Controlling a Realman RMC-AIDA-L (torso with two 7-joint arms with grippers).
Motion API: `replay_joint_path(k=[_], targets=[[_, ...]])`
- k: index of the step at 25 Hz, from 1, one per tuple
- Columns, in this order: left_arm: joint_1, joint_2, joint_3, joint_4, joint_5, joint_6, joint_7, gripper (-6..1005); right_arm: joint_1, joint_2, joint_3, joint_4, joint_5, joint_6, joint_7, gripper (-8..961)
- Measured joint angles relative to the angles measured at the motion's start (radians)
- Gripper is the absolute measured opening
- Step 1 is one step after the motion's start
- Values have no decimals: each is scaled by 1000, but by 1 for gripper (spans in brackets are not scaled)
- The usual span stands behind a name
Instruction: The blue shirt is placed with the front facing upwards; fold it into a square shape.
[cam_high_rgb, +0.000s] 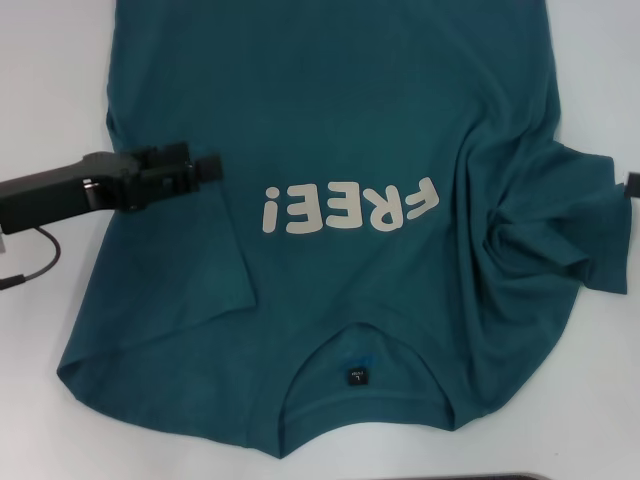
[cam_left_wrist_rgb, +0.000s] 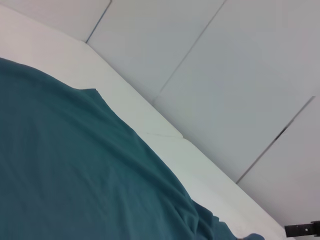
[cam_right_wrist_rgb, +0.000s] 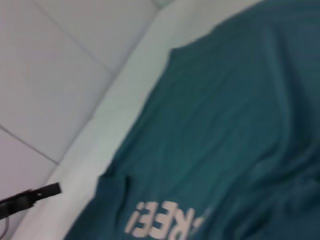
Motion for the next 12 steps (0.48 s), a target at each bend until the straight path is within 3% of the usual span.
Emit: replay_joint_path(k=[12], targets=[[-5,3,1,40,5,-16,32,775,-3,7,71,2,-110,63,61,869]])
